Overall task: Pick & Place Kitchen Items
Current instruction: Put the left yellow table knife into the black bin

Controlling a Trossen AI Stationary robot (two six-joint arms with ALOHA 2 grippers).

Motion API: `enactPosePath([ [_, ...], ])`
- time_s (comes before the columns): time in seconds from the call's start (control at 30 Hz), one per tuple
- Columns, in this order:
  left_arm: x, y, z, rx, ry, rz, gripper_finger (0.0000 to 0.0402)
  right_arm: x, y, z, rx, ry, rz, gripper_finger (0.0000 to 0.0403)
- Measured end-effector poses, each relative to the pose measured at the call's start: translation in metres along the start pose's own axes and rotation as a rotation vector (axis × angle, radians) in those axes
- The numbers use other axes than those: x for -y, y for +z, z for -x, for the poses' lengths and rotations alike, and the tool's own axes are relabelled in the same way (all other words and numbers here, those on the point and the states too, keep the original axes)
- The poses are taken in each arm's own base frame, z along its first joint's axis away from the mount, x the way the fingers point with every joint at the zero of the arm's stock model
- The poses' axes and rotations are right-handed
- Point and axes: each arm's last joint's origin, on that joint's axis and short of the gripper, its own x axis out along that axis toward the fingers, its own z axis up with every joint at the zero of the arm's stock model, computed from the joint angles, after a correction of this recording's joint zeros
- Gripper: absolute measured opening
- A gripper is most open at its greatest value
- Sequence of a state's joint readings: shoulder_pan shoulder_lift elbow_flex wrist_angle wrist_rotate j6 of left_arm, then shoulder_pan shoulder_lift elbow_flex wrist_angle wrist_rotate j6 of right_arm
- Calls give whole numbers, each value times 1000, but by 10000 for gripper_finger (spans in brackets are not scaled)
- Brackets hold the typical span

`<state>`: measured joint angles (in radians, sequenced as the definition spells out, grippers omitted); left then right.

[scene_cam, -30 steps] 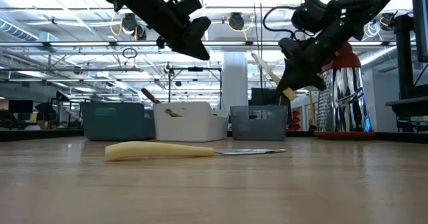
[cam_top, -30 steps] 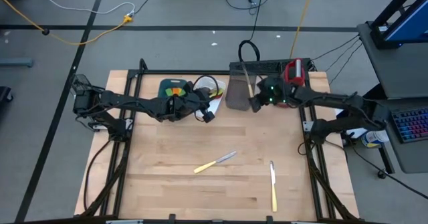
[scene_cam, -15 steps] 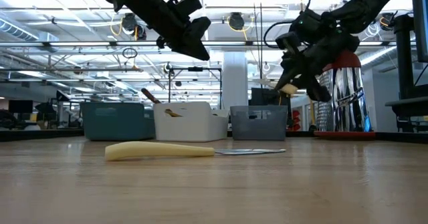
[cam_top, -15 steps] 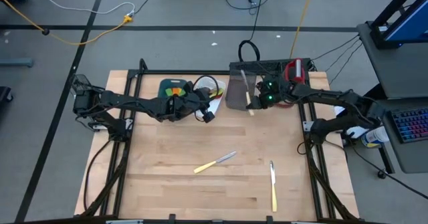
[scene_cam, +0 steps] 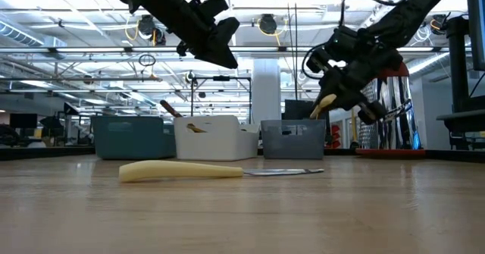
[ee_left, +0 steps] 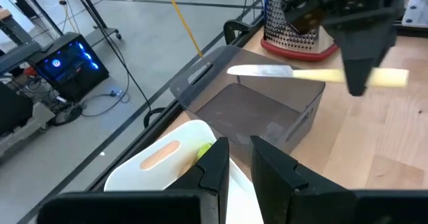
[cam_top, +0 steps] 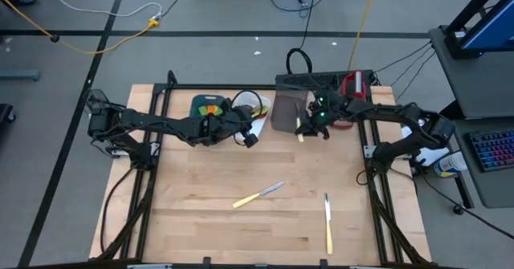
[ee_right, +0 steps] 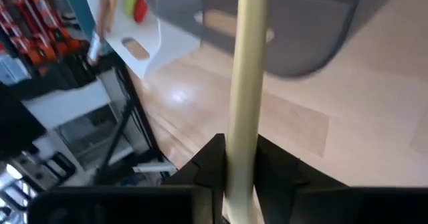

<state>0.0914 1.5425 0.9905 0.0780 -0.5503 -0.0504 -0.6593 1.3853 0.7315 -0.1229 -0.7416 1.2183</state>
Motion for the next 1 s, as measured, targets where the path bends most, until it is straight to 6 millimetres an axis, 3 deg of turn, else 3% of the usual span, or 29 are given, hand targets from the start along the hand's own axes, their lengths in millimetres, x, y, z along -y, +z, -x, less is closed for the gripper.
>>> enactPosePath([
  [0.47,0,0,0,0,0,2,63,2,18,15,88,50,-11,109],
  [1.0,0,0,0,0,0,5,63,5,27,24,205,-6,338,142],
])
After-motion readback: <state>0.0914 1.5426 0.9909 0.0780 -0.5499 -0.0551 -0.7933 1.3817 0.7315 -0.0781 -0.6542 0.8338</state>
